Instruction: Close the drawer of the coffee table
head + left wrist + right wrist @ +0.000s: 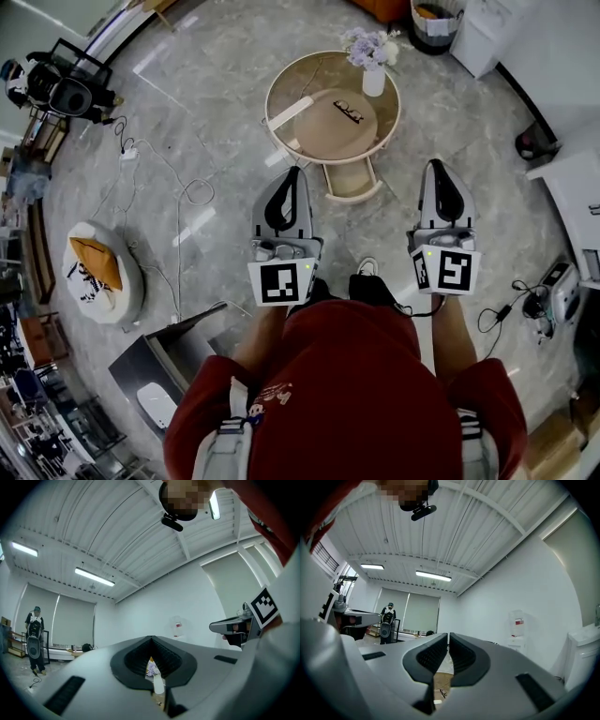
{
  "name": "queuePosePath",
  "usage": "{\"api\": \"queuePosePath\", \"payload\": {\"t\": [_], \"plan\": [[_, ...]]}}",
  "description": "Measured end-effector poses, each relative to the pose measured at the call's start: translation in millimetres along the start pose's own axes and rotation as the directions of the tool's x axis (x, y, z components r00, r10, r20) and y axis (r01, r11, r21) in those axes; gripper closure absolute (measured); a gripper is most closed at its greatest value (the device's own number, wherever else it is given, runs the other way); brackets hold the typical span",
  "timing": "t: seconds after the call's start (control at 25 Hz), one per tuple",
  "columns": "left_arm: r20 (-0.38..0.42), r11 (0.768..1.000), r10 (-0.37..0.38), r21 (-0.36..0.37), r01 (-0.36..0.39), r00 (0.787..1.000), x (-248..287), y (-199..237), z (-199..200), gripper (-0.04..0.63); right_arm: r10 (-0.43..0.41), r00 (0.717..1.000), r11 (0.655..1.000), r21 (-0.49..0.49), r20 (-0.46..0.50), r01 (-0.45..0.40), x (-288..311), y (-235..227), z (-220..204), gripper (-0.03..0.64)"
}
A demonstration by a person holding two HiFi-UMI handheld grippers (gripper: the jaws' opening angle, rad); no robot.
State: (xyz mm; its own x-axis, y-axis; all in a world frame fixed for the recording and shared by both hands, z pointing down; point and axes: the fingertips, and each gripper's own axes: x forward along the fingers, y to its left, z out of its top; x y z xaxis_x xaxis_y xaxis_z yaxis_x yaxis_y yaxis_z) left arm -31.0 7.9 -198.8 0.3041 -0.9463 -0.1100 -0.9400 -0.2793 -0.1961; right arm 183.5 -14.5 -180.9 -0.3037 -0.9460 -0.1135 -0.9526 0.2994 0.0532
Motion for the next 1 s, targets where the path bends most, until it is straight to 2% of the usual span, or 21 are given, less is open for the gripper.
{"api": "queuePosePath", "payload": {"t": [0.24, 0.4, 0.64, 0.8, 1.0], "plan": [[0.007, 0.999, -0.036, 0.010, 0.036, 0.999, 1.3, 15.3, 7.0, 0.581, -0.018, 1.000, 0.999, -0.033, 0.017, 0.018, 3.1, 22.1, 19.6, 0.591], [0.030, 0.999, -0.048, 0.010, 0.048, 0.998, -2.0, 23.9, 10.4, 0.582, -0.032, 0.999, 0.999, -0.033, 0.015, 0.032, 4.2, 33.5, 19.9, 0.591], [0.015, 0.999, -0.052, -0.004, 0.052, 0.999, -5.1, 36.6, 3.3, 0.581, -0.045, 0.999, 0.999, -0.023, -0.009, 0.045, 8.6, 45.2, 14.3, 0.591], [0.020, 0.999, -0.047, 0.002, 0.046, 0.999, -0.7, 44.2, -11.1, 0.581, -0.028, 0.999, 0.999, -0.019, -0.033, 0.027, 18.0, 54.9, -5.1, 0.591], [0.031, 0.999, -0.046, -0.025, 0.046, 0.998, 12.8, 46.7, -54.3, 0.581, -0.002, 0.993, 1.000, 0.004, -0.115, 0.003, 34.6, 67.8, -65.1, 0.591]]}}
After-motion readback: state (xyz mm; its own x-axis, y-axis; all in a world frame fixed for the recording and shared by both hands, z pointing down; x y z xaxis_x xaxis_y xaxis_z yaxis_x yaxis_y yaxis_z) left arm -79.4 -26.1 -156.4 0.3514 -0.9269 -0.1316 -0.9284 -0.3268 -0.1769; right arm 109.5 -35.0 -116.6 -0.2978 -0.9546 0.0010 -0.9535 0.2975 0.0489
